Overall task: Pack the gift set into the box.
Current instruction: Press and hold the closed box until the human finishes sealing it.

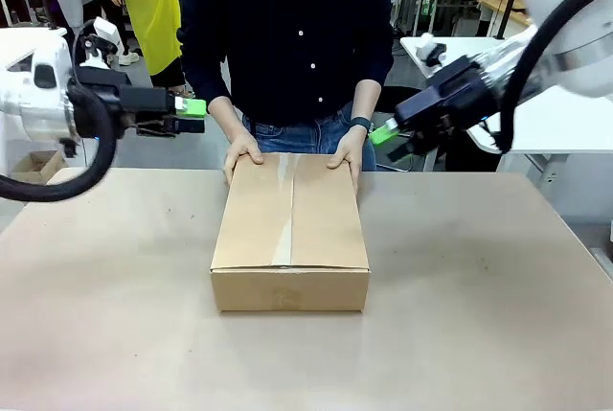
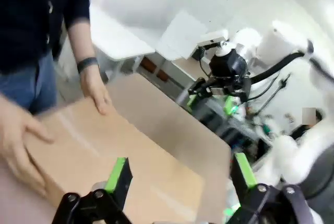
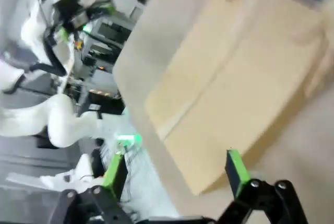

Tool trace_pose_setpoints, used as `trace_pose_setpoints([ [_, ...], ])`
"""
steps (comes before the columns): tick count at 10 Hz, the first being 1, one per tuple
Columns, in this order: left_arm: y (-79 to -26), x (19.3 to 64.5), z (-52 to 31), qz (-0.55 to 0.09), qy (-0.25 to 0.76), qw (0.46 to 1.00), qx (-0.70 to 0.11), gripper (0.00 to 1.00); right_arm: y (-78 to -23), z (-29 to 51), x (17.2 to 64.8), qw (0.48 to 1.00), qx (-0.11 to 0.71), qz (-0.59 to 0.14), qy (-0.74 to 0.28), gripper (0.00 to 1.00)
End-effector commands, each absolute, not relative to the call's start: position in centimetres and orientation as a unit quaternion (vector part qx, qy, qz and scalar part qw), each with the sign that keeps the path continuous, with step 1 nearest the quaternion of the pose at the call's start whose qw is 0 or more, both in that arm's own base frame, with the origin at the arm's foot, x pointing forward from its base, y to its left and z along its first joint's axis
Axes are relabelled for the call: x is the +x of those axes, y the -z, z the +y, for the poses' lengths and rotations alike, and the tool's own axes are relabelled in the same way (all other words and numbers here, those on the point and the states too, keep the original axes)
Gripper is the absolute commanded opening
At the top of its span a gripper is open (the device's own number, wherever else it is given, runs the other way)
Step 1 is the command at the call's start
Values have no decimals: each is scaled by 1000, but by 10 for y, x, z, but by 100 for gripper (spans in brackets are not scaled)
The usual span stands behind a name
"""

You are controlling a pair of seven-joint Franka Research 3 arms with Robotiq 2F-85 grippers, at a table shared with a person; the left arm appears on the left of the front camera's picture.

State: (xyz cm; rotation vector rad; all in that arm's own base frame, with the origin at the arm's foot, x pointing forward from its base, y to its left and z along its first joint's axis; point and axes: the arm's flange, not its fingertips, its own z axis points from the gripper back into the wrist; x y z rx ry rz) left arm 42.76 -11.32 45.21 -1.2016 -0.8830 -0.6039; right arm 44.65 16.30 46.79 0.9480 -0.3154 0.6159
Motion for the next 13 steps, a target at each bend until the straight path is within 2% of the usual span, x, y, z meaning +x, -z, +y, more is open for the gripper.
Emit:
trace_pose_setpoints([
  [1,-431,418,-96,-478,335,620,-524,100,-445,149,435,696,498,-315,-411,100],
  [4,-429,424,-97,-452,324,646,-523,100,-453,158,425,628,576,-289,-437,100],
  [5,-426,428,-99,-429,318,658,-530,100,-453,159,425,623,574,-322,-422,100],
  [6,-428,432,-95,-383,298,694,-532,100,-452,147,437,705,466,-390,-366,100],
  [7,-425,423,-97,-456,325,644,-521,100,-465,163,425,642,549,-320,-429,100],
  [9,-425,423,-97,-456,325,644,-521,100,-461,153,431,657,532,-338,-413,100],
  [10,-421,426,-97,-433,315,662,-524,100,-458,191,439,558,485,-355,-572,100],
  [11,-405,436,-123,-446,380,611,-533,100,-440,212,458,504,431,-421,-619,100],
  [12,-388,449,-131,-526,426,584,-449,100,-418,217,469,477,426,-453,-621,100],
  [13,-371,463,-133,-542,425,588,-423,100,-397,218,476,465,421,-475,-617,100],
])
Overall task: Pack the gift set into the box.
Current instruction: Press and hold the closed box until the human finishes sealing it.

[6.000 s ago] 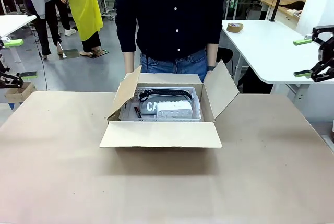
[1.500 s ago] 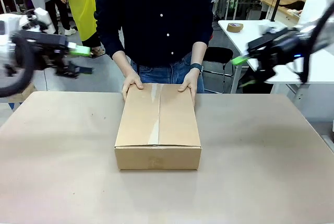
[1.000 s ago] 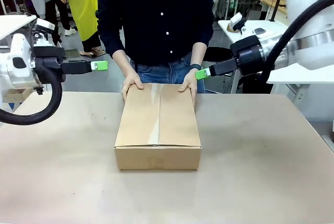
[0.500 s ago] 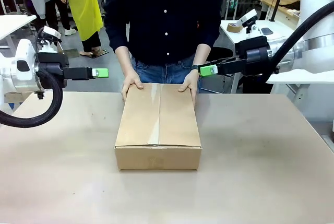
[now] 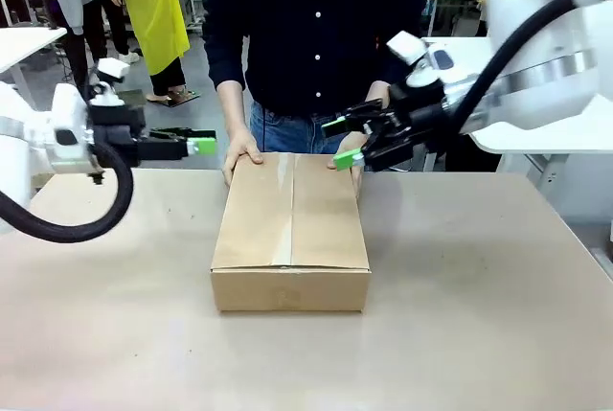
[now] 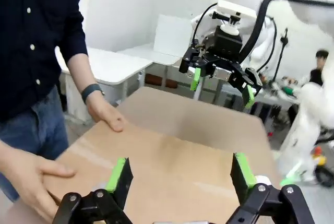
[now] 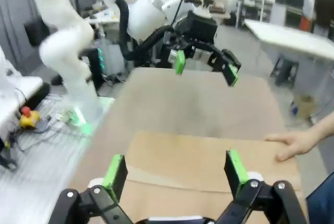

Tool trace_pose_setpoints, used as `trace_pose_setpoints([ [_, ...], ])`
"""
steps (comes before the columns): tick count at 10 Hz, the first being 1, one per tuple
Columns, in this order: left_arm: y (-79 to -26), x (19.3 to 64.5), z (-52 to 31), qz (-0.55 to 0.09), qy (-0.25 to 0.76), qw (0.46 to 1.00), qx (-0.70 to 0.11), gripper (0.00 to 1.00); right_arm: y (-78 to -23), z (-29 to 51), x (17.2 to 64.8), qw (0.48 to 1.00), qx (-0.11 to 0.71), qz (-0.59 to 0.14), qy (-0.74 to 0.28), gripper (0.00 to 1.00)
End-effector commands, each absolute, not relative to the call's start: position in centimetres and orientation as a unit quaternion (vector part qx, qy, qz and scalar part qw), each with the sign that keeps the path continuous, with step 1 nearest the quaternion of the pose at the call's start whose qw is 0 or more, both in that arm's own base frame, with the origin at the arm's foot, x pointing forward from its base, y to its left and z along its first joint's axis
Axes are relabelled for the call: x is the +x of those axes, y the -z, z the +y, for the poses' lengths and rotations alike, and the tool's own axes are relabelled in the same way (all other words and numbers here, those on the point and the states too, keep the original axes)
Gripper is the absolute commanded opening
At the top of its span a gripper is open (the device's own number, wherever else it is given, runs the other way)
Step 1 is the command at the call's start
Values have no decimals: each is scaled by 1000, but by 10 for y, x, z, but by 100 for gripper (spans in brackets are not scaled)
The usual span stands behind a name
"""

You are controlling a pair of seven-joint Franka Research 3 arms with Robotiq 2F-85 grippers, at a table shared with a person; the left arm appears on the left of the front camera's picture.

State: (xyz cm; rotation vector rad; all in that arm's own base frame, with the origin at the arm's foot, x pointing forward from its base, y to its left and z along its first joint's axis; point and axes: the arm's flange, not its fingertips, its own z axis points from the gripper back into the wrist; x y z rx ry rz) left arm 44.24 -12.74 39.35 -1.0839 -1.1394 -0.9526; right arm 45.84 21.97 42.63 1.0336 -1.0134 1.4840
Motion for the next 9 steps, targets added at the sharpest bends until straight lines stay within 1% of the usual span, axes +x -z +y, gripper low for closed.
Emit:
trace_pose_setpoints([
  [1,-352,468,-141,-557,441,586,-389,100,-375,221,480,471,423,-481,-607,100],
  [2,-335,467,-152,-553,466,573,-386,100,-350,226,484,487,456,-452,-591,100],
  [3,-325,462,-165,-546,485,560,-391,100,-333,228,486,549,434,-442,-561,100],
  [4,-316,459,-176,-542,508,556,-373,100,-323,227,482,574,424,-422,-559,100],
  [5,-309,457,-183,-527,525,552,-377,100,-320,224,477,584,430,-405,-557,100],
  [7,-298,456,-193,-510,552,553,-359,100,-319,210,473,610,416,-402,-542,100],
  [9,-293,457,-196,-501,556,563,-349,100,-310,218,472,615,398,-385,-562,100],
])
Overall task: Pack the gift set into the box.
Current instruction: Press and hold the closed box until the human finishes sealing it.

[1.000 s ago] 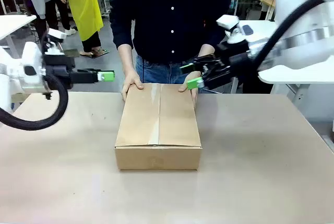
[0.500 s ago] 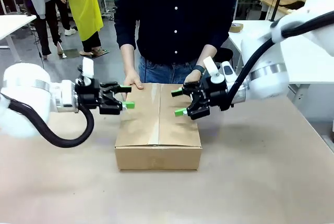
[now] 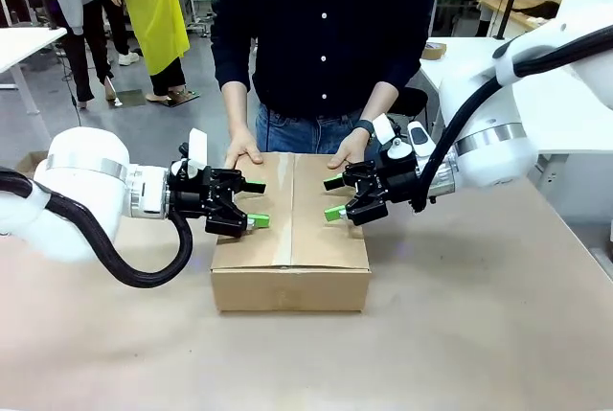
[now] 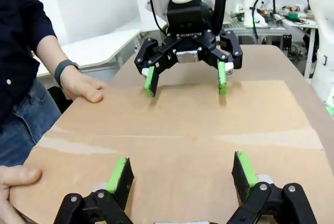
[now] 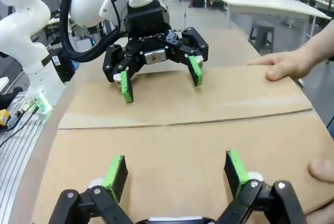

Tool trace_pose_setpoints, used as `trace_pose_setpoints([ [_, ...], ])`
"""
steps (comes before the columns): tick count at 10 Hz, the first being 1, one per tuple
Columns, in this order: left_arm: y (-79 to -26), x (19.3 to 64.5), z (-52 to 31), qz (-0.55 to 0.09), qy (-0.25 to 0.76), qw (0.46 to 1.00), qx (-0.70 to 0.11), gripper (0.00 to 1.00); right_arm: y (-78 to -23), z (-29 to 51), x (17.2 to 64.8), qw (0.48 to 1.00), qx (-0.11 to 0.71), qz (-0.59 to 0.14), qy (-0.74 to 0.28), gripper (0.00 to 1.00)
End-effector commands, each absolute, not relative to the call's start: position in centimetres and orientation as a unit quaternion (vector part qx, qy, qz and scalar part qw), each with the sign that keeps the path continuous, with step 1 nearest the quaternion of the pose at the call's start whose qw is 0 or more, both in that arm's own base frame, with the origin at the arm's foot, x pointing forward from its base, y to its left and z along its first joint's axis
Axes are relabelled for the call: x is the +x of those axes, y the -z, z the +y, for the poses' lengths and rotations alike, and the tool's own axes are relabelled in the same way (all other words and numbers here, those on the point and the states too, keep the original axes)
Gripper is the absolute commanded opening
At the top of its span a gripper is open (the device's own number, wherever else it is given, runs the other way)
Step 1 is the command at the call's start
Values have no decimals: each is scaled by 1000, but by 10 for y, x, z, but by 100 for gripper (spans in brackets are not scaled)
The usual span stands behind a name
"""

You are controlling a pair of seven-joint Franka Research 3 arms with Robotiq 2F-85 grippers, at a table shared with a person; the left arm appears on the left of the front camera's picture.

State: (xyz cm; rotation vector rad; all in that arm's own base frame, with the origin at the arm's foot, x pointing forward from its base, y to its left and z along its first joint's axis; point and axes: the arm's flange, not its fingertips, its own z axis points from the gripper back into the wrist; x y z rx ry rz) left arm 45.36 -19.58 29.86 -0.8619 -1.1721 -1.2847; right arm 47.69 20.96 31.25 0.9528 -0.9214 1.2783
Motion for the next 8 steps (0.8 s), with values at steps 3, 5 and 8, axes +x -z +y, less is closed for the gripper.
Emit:
trace_pose_setpoints([
  [3,-296,461,-193,-486,554,579,-348,100,-296,223,475,606,412,-377,-566,100],
  [5,-299,465,-185,-480,551,593,-339,100,-290,220,479,614,419,-367,-559,100],
  [8,-300,467,-180,-461,549,605,-345,100,-297,220,474,604,423,-382,-557,100],
])
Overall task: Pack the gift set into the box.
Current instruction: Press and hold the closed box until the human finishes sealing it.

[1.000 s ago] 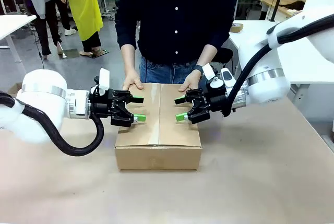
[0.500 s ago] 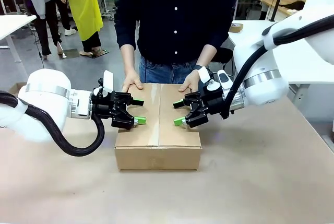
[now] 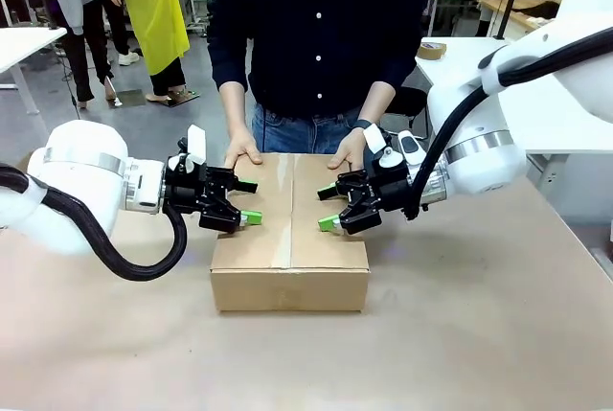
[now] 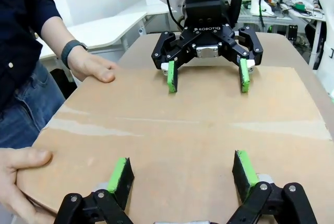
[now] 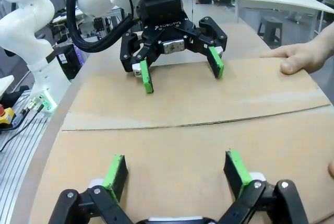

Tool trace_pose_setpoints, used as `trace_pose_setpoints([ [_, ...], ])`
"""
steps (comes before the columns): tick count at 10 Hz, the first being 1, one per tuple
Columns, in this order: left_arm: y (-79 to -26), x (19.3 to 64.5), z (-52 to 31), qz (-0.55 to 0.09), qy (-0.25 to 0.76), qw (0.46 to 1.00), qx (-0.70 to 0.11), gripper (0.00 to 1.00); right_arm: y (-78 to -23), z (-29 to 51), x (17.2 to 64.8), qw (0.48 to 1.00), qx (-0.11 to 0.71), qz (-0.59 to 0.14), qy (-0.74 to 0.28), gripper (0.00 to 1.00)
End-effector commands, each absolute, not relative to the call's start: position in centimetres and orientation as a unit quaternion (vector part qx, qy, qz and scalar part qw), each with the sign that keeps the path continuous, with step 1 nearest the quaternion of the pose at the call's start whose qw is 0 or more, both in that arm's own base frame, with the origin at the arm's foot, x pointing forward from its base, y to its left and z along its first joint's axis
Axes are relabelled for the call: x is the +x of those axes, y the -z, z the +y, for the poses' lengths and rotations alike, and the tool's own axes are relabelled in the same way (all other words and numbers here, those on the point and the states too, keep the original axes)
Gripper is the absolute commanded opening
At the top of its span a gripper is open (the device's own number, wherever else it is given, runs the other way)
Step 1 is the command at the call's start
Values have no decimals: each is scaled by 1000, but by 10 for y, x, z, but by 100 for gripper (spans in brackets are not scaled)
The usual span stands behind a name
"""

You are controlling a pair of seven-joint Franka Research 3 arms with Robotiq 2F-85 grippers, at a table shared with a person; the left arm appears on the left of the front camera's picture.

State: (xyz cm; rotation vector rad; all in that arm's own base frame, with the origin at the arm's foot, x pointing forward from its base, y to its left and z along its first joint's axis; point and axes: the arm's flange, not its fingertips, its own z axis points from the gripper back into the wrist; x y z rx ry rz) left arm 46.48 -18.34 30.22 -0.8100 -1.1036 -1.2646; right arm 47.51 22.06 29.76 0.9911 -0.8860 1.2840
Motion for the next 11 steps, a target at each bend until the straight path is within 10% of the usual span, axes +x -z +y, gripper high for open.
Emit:
trace_pose_setpoints([
  [1,-296,468,-184,-426,550,621,-362,100,-297,220,474,604,423,-382,-557,100],
  [11,-302,465,-183,-475,545,596,-349,100,-297,220,474,604,423,-382,-557,100],
])
